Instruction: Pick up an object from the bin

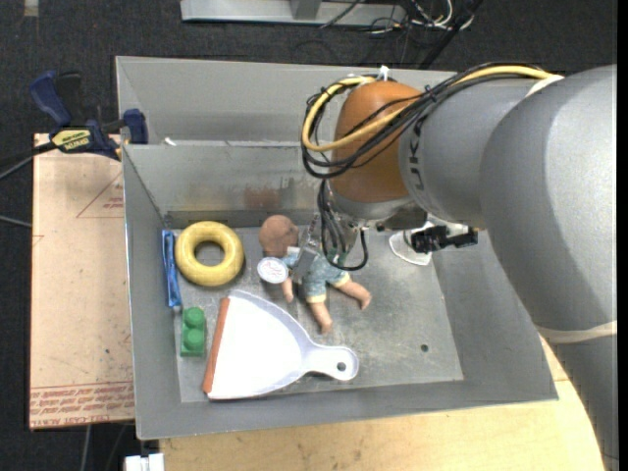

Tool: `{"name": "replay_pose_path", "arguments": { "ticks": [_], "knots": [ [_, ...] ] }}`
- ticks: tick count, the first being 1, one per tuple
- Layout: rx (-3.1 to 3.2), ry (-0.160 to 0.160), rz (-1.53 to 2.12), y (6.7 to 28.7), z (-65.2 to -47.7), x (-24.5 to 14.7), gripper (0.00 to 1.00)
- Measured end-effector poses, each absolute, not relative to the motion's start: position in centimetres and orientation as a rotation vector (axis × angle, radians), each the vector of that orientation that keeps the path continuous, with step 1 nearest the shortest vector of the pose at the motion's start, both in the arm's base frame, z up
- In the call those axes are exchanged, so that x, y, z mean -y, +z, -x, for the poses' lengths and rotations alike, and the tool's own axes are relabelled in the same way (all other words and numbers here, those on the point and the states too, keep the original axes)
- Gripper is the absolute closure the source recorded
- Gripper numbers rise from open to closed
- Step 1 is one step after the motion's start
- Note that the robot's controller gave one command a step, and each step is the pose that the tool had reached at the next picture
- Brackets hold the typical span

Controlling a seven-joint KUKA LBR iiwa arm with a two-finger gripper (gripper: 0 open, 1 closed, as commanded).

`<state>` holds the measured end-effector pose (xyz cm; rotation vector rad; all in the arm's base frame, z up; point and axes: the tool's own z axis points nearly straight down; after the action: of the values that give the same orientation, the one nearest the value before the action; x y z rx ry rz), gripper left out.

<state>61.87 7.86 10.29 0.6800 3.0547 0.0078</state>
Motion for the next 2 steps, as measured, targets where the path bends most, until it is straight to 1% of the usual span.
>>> {"name": "replay_pose_path", "arguments": {
  "ticks": [2],
  "knots": [
    [-3.054,0.009,-0.678,13.9,-61.9,-7.9,1.00]
  ]
}}
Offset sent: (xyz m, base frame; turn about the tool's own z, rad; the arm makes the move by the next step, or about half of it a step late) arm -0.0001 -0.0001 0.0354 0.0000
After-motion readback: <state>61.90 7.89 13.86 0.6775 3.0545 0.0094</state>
